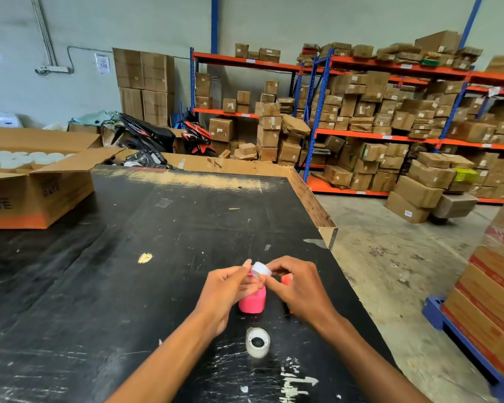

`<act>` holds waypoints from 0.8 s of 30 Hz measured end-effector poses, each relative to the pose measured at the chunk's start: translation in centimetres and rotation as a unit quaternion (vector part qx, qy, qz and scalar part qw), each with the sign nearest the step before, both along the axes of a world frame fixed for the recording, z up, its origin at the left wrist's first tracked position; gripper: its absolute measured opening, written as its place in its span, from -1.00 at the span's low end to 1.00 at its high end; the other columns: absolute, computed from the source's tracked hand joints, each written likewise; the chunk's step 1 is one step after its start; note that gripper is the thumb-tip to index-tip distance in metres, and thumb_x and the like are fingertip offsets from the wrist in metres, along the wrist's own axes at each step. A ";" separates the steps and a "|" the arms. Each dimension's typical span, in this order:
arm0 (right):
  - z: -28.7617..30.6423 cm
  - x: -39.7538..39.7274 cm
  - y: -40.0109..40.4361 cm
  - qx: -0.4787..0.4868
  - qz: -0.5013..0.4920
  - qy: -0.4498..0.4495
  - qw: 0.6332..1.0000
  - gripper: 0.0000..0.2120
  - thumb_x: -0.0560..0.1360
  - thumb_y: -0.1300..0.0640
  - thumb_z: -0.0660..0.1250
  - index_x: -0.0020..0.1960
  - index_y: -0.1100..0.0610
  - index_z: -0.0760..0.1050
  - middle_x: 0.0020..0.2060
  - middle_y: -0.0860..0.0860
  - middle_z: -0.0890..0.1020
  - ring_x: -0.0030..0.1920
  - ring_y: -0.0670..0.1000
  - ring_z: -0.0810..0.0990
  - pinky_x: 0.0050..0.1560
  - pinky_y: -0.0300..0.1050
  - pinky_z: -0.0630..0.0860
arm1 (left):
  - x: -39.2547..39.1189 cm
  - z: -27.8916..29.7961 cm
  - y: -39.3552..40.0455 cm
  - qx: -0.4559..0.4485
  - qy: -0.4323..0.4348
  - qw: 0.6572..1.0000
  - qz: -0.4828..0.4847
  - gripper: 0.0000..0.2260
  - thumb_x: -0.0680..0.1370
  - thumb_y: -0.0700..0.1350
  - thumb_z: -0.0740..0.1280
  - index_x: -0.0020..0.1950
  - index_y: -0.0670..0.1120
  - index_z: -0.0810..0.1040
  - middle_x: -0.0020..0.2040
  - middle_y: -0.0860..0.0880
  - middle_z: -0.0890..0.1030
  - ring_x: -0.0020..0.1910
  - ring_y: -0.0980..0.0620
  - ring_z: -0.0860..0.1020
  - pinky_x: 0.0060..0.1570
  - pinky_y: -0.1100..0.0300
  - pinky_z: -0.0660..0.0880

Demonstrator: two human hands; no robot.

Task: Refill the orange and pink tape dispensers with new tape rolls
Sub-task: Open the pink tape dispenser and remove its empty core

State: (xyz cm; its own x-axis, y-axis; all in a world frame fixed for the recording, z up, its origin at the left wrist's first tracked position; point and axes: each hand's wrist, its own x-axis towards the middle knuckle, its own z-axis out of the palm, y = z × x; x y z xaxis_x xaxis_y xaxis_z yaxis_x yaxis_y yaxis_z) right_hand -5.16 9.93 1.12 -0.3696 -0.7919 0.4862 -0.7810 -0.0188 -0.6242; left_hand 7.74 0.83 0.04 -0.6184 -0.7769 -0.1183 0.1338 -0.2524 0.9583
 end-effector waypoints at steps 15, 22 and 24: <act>0.9 -0.5 3.2 0.034 0.058 0.003 0.998 -0.85 0.39 0.12 0.49 -0.20 0.16 0.55 -0.27 -0.03 0.64 -0.28 -0.11 0.55 -0.22 -0.18 0.47 | -0.6 -0.2 3.2 0.101 0.059 0.992 -0.043 -0.82 0.57 -0.27 0.27 -0.07 -0.35 0.63 -0.23 -0.18 0.72 -0.26 0.04 0.71 -0.17 0.30 0.64; 0.6 -2.2 5.0 0.221 0.020 0.026 0.975 -0.81 0.33 0.11 0.54 -0.28 0.07 0.51 -0.39 -0.13 0.48 -0.38 -0.15 0.42 -0.27 -0.18 0.39 | 0.8 -0.9 2.3 0.114 0.036 0.993 -0.022 -0.91 0.53 -0.34 0.30 -0.04 -0.29 0.59 -0.22 -0.19 0.66 -0.26 -0.02 0.68 -0.19 0.28 0.64; -1.0 -2.0 5.7 0.307 0.024 0.084 0.948 -0.84 0.33 0.08 0.53 -0.23 0.04 0.55 -0.34 -0.16 0.43 -0.30 -0.15 0.42 -0.24 -0.16 0.39 | 1.6 -1.0 2.1 0.110 0.028 0.993 -0.026 -0.91 0.52 -0.31 0.33 -0.02 -0.29 0.59 -0.17 -0.20 0.62 -0.19 -0.04 0.62 -0.21 0.30 0.64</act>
State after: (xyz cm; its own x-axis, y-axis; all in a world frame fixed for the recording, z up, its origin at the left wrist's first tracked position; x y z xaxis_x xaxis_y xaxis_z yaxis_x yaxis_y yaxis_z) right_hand -7.20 15.67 0.13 -0.2836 -0.9587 -0.0224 -0.8781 0.2690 -0.3956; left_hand 9.30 2.96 -0.96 -0.6675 -0.7026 -0.2467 0.1663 -0.4635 0.8703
